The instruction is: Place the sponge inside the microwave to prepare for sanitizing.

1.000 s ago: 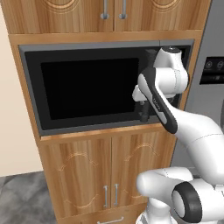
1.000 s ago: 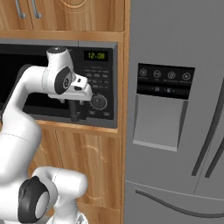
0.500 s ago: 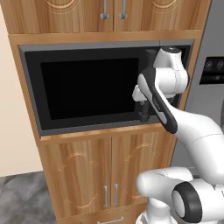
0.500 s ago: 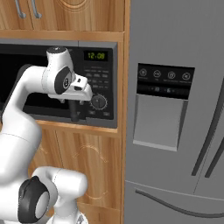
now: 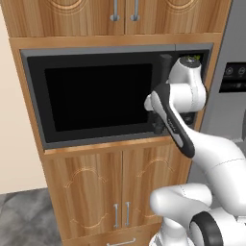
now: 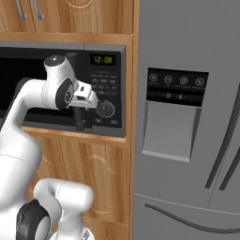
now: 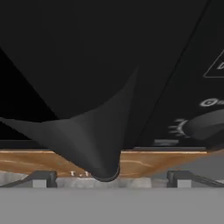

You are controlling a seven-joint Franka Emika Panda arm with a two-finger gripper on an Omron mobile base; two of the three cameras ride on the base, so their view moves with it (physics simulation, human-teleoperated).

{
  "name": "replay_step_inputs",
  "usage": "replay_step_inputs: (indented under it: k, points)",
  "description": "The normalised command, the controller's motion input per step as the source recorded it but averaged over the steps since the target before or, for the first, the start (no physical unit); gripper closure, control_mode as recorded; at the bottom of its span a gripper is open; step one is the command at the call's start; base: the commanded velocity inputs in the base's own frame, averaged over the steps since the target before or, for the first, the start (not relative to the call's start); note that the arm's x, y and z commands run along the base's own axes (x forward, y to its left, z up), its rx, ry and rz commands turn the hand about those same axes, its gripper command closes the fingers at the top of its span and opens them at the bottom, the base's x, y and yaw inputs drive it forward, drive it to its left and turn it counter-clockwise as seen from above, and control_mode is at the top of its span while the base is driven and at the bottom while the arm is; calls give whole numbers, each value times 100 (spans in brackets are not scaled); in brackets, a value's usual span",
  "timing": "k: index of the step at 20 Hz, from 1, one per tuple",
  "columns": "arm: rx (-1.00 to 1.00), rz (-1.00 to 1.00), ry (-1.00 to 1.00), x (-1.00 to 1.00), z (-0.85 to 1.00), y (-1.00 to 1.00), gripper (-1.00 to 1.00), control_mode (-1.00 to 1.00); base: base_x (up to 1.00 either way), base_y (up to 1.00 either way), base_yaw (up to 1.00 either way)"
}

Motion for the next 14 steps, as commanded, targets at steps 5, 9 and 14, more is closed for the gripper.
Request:
replay_step_inputs:
  k: [5, 9, 14]
  points:
    - [0, -5, -13, 14, -10, 8, -100, -100, 0, 0, 0]
    - [0, 0, 0, 33, 0, 0, -100, -100, 0, 0, 0]
    - [0, 0, 0, 27, 0, 0, -100, -100, 0, 0, 0]
